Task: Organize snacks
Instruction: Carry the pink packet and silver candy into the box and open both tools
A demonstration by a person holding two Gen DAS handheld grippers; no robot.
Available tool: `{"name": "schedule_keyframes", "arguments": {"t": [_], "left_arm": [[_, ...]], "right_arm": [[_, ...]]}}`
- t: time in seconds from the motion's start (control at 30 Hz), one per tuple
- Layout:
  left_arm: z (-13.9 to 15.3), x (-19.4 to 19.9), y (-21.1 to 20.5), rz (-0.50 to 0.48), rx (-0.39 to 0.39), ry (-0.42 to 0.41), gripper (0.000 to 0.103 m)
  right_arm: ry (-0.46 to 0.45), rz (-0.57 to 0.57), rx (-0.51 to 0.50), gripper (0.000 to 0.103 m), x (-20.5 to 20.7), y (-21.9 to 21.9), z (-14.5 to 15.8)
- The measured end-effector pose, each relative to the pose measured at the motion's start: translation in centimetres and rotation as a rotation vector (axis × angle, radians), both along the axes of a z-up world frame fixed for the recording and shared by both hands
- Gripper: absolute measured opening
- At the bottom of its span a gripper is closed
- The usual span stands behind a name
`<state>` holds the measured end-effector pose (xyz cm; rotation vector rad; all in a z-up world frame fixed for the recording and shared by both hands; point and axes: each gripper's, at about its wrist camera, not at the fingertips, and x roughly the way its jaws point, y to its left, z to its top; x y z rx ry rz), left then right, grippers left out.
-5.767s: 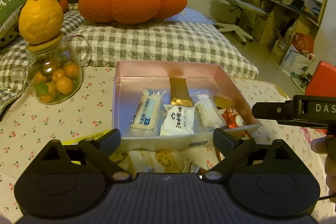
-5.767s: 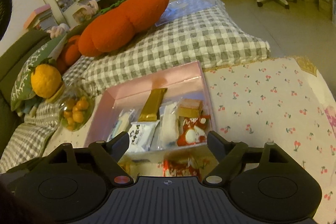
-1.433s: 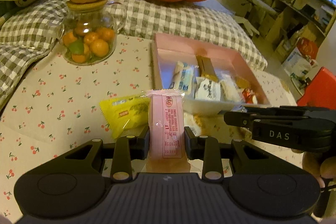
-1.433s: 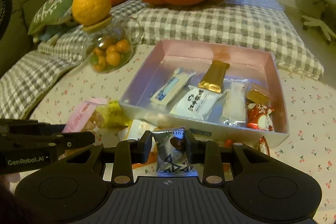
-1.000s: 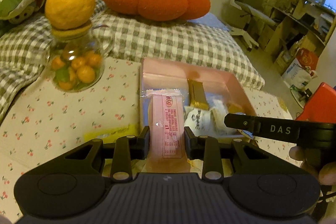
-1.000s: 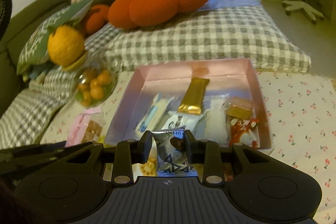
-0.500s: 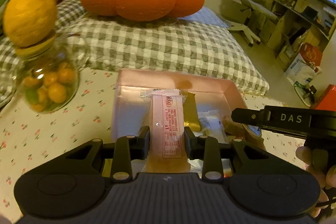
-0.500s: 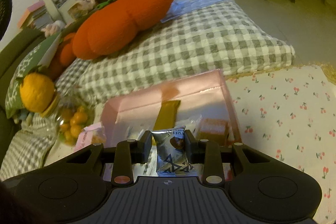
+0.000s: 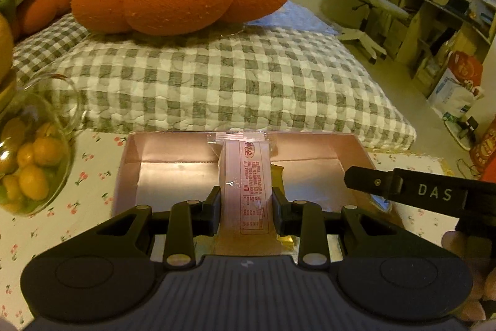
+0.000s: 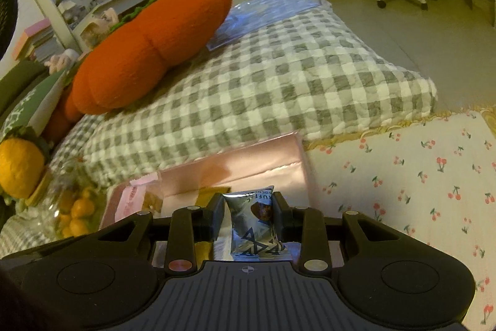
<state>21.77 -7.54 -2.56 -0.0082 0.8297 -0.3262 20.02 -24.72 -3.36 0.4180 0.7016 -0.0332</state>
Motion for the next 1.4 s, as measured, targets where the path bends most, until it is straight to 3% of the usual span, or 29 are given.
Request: {"name": "schedule_keyframes", "arguments": {"t": [0.6, 0.7, 0.83, 0.97, 1.4], "left_arm": [[-2.0, 1.8, -1.7, -0.004, 0.057, 0.003, 0.030], [-2.1, 1.9, -1.8, 0.004, 0.051, 0.001, 0.033], [-2.1, 1.8, -1.8, 0.008, 0.065, -0.011, 0.043], [-1.9, 1.6, -1.5, 0.013, 0.066, -0.015, 0.052], [-0.1, -1.5, 0.1, 0.000, 0.066, -0.016, 0.065]], "right_arm": [[0.007, 0.005, -0.001, 0.036, 1.6, -0.6, -1.8], [0.011, 0.004, 0.014, 0.039, 1.7, -0.7, -1.8], [0.001, 0.012, 0.027, 0.056, 1.5, -0.7, -1.5], [-0.005, 0.015, 0.021, 0.059, 1.3, -0.3, -1.1], [0.003, 0.001, 0.029, 0.067, -1.1, 0.3, 0.8]]}}
